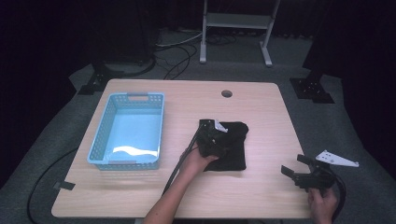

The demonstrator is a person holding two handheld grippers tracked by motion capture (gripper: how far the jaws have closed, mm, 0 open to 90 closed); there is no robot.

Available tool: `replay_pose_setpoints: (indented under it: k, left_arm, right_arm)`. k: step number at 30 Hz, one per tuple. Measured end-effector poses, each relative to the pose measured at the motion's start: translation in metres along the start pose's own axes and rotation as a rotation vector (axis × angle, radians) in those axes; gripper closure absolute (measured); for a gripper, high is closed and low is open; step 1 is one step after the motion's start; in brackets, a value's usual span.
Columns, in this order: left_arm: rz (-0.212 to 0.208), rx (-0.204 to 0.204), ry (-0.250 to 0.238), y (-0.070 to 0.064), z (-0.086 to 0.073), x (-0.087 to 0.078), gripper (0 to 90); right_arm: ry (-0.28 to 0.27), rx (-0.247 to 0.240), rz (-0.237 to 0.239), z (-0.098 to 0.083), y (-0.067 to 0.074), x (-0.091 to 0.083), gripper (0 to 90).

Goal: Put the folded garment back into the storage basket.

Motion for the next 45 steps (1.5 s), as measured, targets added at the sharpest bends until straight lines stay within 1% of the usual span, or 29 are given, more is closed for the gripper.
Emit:
replay_pose_setpoints:
  k: [8,11,18,26,32,34,36,37,38,40,45]
  left_arm:
    - [-0.013,0.007,-0.003,-0.001,0.001,-0.001,43.0]
    - [-0.024,0.010,-0.009,-0.003,0.001,-0.001,47.5]
    - [-0.037,0.008,-0.021,-0.005,0.001,-0.002,53.9]
    - [-0.065,-0.005,-0.027,-0.008,0.001,-0.003,64.9]
    - [-0.061,-0.016,-0.022,-0.010,0.001,-0.003,69.5]
    - [-0.057,-0.021,-0.021,-0.010,0.001,-0.003,70.1]
    - [-0.059,-0.040,-0.025,-0.010,0.001,-0.003,70.2]
    - [-0.059,-0.040,-0.025,-0.010,0.001,-0.003,70.3]
    - [-0.060,-0.050,-0.030,-0.010,0.001,-0.004,70.6]
    - [-0.065,-0.070,-0.049,-0.009,0.001,-0.005,71.4]
    - [-0.075,-0.126,-0.119,-0.009,0.001,-0.012,72.5]
  right_arm:
    - [-0.001,0.000,0.001,0.000,0.000,0.000,1.4]
    - [-0.001,0.001,0.002,0.000,0.000,0.000,1.4]
    - [-0.001,0.000,0.000,0.000,0.000,0.000,1.4]
    - [-0.002,0.002,0.002,0.000,0.000,0.000,1.4]
    - [-0.003,0.003,0.003,0.000,0.000,-0.001,1.4]
    - [-0.003,0.003,0.003,0.000,0.000,-0.001,1.4]
    - [-0.003,0.003,0.004,0.000,0.000,-0.001,1.4]
    - [-0.003,0.002,0.004,0.000,0.000,-0.001,1.4]
    - [-0.004,0.003,0.004,0.000,0.000,-0.001,1.5]
    - [-0.005,0.005,0.004,0.000,-0.001,-0.001,1.4]
    - [-0.006,0.008,0.007,0.001,-0.001,-0.001,1.4]
Point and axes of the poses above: each handheld gripper's, and its own axes: x roughly forward along the jaws, z roughly out of its top, y roughly to its left, the point moved 9 cm from there along x, roughly forward along the jaws, and after that the axes turned 9 degrees about x, right-handed, at the moved point
